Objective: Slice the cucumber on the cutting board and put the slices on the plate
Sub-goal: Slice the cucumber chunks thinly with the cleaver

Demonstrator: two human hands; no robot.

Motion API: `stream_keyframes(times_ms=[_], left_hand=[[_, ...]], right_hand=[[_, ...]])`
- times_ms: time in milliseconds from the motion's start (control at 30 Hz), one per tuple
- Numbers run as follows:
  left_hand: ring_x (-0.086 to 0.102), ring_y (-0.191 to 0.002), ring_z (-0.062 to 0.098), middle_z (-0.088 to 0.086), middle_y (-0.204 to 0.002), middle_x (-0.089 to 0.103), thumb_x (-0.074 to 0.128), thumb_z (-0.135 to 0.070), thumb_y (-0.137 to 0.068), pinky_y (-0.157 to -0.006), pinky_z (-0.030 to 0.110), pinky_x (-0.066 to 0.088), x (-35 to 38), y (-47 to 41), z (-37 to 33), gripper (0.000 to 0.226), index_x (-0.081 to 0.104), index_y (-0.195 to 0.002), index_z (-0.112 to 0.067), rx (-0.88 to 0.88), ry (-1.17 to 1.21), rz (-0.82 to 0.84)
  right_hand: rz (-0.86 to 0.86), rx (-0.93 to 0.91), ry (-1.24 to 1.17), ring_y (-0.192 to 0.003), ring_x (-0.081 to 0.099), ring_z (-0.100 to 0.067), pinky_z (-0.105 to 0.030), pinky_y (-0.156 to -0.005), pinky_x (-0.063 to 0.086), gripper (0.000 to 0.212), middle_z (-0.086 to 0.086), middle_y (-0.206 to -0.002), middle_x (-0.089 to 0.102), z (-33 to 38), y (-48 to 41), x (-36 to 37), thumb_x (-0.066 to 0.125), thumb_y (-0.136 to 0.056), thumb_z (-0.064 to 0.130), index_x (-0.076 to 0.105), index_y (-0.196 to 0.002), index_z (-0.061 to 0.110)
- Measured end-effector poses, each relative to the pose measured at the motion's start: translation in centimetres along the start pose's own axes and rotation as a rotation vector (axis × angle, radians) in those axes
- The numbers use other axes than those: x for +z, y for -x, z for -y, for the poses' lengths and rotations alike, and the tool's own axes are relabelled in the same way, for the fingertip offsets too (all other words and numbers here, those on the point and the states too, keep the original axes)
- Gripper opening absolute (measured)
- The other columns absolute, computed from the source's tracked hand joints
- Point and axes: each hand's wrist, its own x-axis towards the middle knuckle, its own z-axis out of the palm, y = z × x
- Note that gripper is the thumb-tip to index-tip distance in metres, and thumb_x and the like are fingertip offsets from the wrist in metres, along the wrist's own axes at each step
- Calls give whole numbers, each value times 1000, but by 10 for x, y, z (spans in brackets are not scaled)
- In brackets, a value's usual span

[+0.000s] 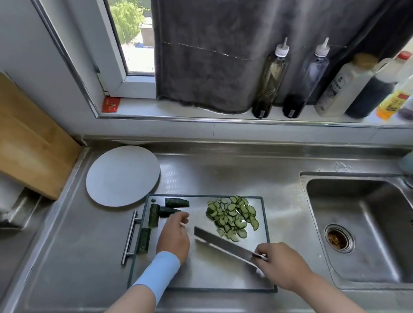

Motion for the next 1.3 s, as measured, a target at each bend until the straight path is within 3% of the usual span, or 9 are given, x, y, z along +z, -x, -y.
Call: stream_keyframes(times_ms=[100,300,533,733,833,1000,1100,1200,1300], left_hand=[[57,-96,11,-9,-99,60,38,2,-89,-86,34,49,5,-1,-6,37,61,-100,-25,93,121,-181],[57,-96,11,-7,-97,61,33,-33,-91,-86,31,48,18,-7,-23,36,65,-99,-19,288,57,-149],[57,-98,12,-6,-101,62,40,-17,-98,-88,30,47,19,-20,-30,26,66,-102,-21,172,44,-185],[59,-90,9,-7,-94,64,44,-6,-94,-78,25,47,4,-14,-23,27,67,-92,-21,35,160,-178],[53,-65,17,3,-73,63,46,-11,-83,-62,27,42,-6,-16,-28,25,63,-68,-22,-76,203,4],[55,-61,16,-6,-68,65,46,-17,-72,-62,26,44,-5,-20,-40,25,68,-63,-24,-139,-13,453],[60,-71,9,-11,-79,71,47,-14,-81,-70,23,50,5,-18,-47,31,73,-69,-27,-110,-68,551],[65,-93,9,-8,-96,72,44,-10,-81,-93,31,49,16,-13,-61,35,75,-77,-26,-109,-72,681],[55,-114,12,-11,-121,62,45,-8,-85,-102,27,39,29,-14,-73,42,72,-107,-31,-49,-159,749]], right_hand=[[0,-54,74,-78,63,-14,-29,-64,46,24,6,-82,71,-14,-4,-2,55,-93,51,66,-89,30],[-61,-137,152,-81,61,-24,-31,-62,37,20,-2,-86,67,-14,-33,-21,49,-97,40,64,-96,27],[-78,-224,246,-85,63,-26,-33,-62,39,23,-3,-90,70,-15,-59,-30,47,-96,41,64,-98,25],[-55,-321,337,-96,65,-23,-33,-76,47,33,2,-100,73,-18,-51,-30,51,-92,41,62,-123,38],[-78,-341,387,-93,65,-22,-31,-72,45,34,3,-96,72,-15,-48,-33,51,-89,41,62,-122,39],[-47,-316,390,-90,65,-19,-29,-69,48,31,5,-93,69,-18,-43,-38,51,-89,43,64,-117,39],[-96,-342,416,-85,66,-23,-30,-66,48,33,3,-91,71,-21,-39,-33,48,-86,39,64,-115,36],[-124,-367,435,-85,66,-23,-30,-63,43,32,4,-93,71,-18,-35,-32,48,-89,36,62,-118,36],[-139,-395,513,-84,66,-23,-30,-61,38,28,4,-94,70,-8,-31,-32,46,-91,36,61,-116,32]])
